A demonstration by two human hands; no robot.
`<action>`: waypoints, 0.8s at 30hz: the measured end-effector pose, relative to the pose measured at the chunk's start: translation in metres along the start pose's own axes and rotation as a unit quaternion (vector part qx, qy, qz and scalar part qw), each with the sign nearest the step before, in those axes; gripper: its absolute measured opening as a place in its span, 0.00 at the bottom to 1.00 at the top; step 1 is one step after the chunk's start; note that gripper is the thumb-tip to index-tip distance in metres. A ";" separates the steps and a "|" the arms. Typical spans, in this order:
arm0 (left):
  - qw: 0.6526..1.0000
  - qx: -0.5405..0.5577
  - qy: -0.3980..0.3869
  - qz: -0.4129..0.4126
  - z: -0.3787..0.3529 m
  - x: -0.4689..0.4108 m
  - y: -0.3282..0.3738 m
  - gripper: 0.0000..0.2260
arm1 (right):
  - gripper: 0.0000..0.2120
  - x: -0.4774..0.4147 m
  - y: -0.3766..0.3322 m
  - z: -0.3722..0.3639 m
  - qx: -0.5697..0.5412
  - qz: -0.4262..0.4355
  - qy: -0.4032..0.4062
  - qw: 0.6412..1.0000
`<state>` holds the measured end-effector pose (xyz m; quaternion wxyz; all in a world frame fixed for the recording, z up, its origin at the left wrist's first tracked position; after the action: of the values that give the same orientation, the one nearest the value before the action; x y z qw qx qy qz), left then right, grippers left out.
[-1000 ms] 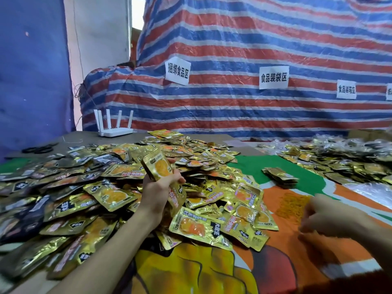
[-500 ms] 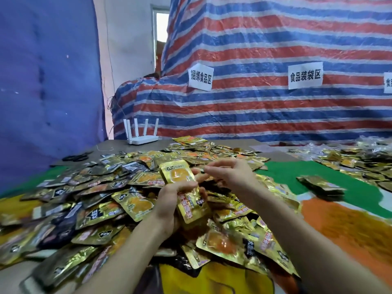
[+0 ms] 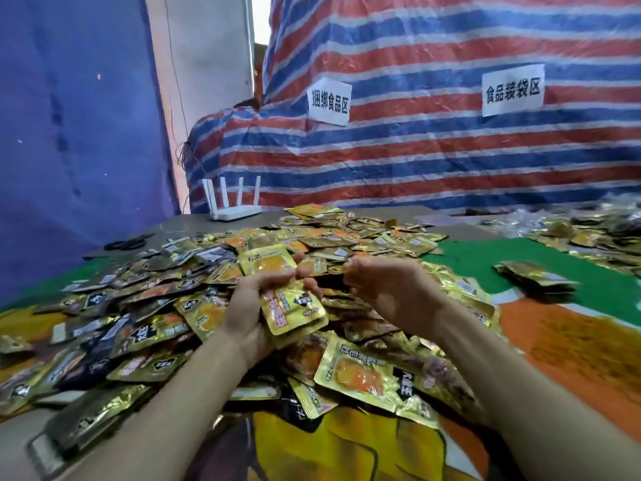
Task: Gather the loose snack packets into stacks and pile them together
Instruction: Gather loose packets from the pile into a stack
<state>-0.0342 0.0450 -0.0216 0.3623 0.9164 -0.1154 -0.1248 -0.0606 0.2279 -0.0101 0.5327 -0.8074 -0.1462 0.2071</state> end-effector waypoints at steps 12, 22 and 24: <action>0.991 -0.126 0.010 0.035 0.000 -0.001 -0.007 0.20 | 0.21 0.002 -0.007 -0.009 0.005 0.074 -0.012 0.997; 0.973 -0.092 0.134 -0.166 0.002 -0.005 0.013 0.09 | 0.23 0.011 0.016 -0.040 0.247 0.123 0.051 0.960; 0.972 -0.094 0.139 -0.166 0.000 -0.005 0.010 0.12 | 0.25 0.013 0.023 -0.053 0.255 0.141 0.045 0.956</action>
<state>-0.0399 0.0395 -0.0135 0.4338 0.8928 0.1023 -0.0650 -0.0231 0.1825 -0.0148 0.6921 -0.6659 0.0509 0.2738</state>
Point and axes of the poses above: each hand's wrist, its own x-axis away from the middle knuckle, its own z-axis out of the back of the hand, y = z × x, the point moved 3 cm from there along -x, towards the middle knuckle, and after that the axes turned 3 degrees about -x, right-handed, at the moved point
